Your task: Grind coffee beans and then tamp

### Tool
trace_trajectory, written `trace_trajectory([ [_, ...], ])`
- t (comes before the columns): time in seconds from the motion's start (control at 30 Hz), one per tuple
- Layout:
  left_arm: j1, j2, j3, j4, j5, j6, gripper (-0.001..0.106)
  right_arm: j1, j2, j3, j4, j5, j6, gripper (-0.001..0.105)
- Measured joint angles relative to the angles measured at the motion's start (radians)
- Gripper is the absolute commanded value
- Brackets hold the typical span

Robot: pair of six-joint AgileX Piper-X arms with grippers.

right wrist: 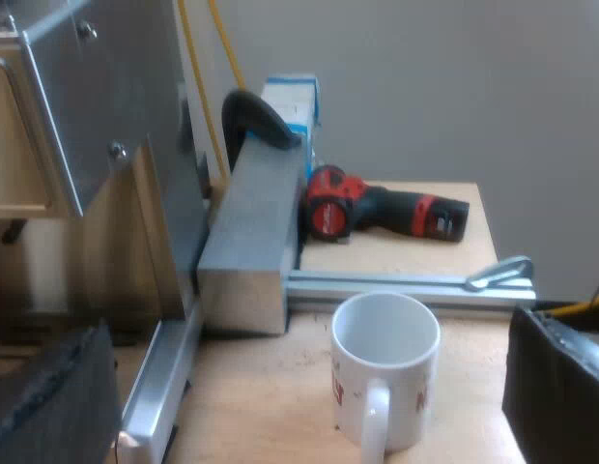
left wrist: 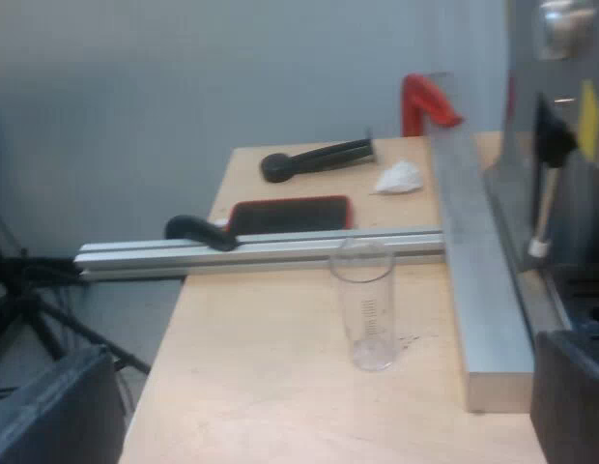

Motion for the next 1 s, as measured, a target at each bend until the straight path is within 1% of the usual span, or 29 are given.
trace_trajectory([
  [0.13, 0.000, 0.000, 0.042, -0.026, -0.005, 0.000, 0.087, 0.000, 0.000, 0.041, -0.025, -0.003, 0.002, 0.082],
  [0.17, 0.000, 0.000, 0.081, -0.051, -0.005, 0.000, 0.087, 0.000, 0.000, 0.056, -0.032, -0.003, 0.002, 0.082],
  [0.23, 0.000, 0.002, 0.114, -0.079, -0.005, 0.000, 0.087, 0.000, 0.000, 0.085, -0.033, -0.003, 0.002, 0.082],
  [0.3, 0.000, 0.002, 0.166, -0.130, -0.005, 0.000, 0.087, 0.000, 0.000, 0.125, -0.033, -0.003, 0.002, 0.082],
  [0.43, 0.000, 0.002, 0.228, -0.180, -0.005, 0.000, 0.087, 0.000, 0.000, 0.183, -0.032, -0.003, 0.002, 0.082],
  [0.53, 0.000, 0.002, 0.265, -0.210, 0.032, 0.000, 0.087, 0.000, 0.000, 0.196, -0.030, -0.003, 0.002, 0.082],
  [0.57, 0.000, 0.002, 0.281, -0.217, 0.051, 0.000, 0.087, 0.000, 0.000, 0.216, -0.031, -0.003, 0.002, 0.082],
  [0.67, 0.000, 0.002, 0.316, -0.218, 0.078, 0.000, 0.087, 0.000, 0.000, 0.260, -0.034, -0.003, 0.002, 0.082],
  [0.77, 0.000, 0.002, 0.340, -0.218, 0.086, 0.000, 0.087, 0.000, 0.000, 0.303, -0.028, -0.003, 0.002, 0.082],
  [0.87, 0.000, 0.002, 0.352, -0.216, 0.092, 0.000, 0.087, 0.000, 0.000, 0.338, -0.028, -0.003, 0.002, 0.082],
  [1.0, 0.000, 0.002, 0.354, -0.203, 0.092, 0.000, 0.087, 0.000, 0.000, 0.363, -0.025, -0.003, 0.002, 0.082],
])
